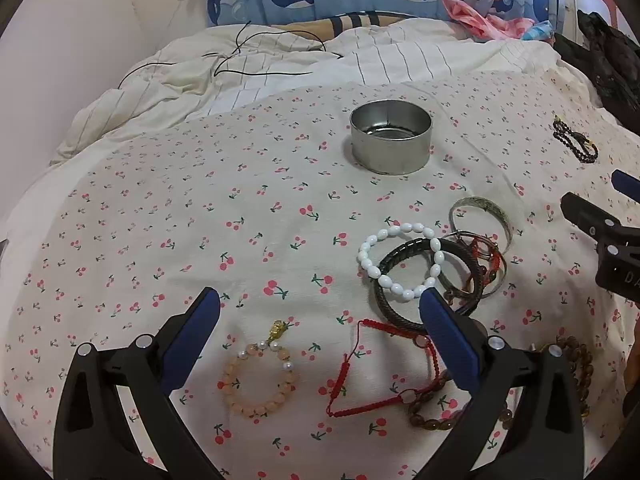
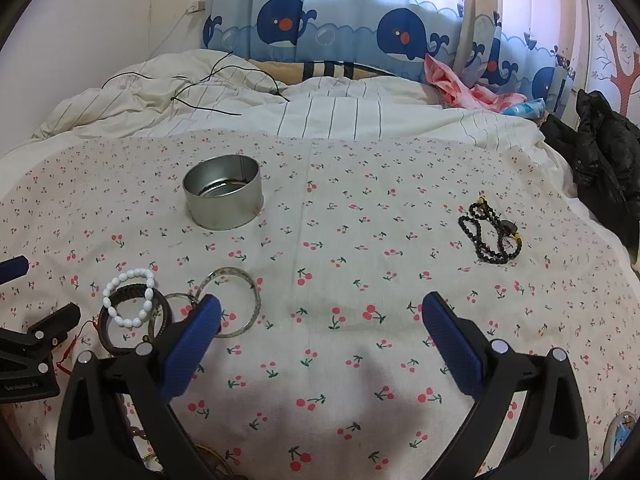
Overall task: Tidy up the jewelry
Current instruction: 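Move both grippers toward the pile of bracelets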
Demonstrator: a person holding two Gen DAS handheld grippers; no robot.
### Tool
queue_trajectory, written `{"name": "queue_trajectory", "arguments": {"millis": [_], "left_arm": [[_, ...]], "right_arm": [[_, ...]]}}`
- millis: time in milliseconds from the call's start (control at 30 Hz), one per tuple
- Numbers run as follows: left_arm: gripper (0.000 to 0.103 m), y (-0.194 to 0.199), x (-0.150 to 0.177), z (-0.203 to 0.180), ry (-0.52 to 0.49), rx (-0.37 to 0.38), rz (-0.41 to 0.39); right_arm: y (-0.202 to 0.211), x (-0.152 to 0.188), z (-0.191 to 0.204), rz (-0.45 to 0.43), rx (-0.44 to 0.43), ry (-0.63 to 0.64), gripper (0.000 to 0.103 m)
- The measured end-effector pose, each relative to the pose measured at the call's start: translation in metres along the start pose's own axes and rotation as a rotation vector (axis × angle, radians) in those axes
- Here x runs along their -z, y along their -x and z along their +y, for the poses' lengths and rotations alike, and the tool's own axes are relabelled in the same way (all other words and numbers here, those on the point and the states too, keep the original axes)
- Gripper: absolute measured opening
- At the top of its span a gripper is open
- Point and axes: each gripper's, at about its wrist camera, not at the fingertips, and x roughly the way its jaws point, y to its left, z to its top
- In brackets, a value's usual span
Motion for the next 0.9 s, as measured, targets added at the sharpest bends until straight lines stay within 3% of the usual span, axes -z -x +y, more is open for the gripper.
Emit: {"name": "queue_trajectory", "arguments": {"millis": [367, 500, 667, 767, 900], "left_arm": [[0.096, -0.003, 0.001, -0.003, -0.007, 0.013, 0.017], [0.096, -0.011, -0.001, 0.009, 0.075, 0.131, 0.071], [0.096, -0.022, -0.004, 0.057, 0.237, 0.311, 0.126], [0.096, -0.031, -0.001, 0.085, 0.325, 0.353, 0.15], [0.096, -0.036, -0.006, 0.083, 0.317, 0.382, 0.136]], "right_arm": [[-0.002, 0.0, 0.0, 0.005, -0.001, 0.004, 0.097], [-0.002, 0.001, -0.001, 0.007, -0.005, 0.004, 0.097], [-0.008, 0.002, -0.005, 0.027, -0.016, 0.004, 0.097], [-0.015, 0.003, -0.007, 0.06, -0.056, 0.007, 0.097], [-0.024, 0.005, 0.001, 0.084, -0.091, 0.046, 0.097]]}}
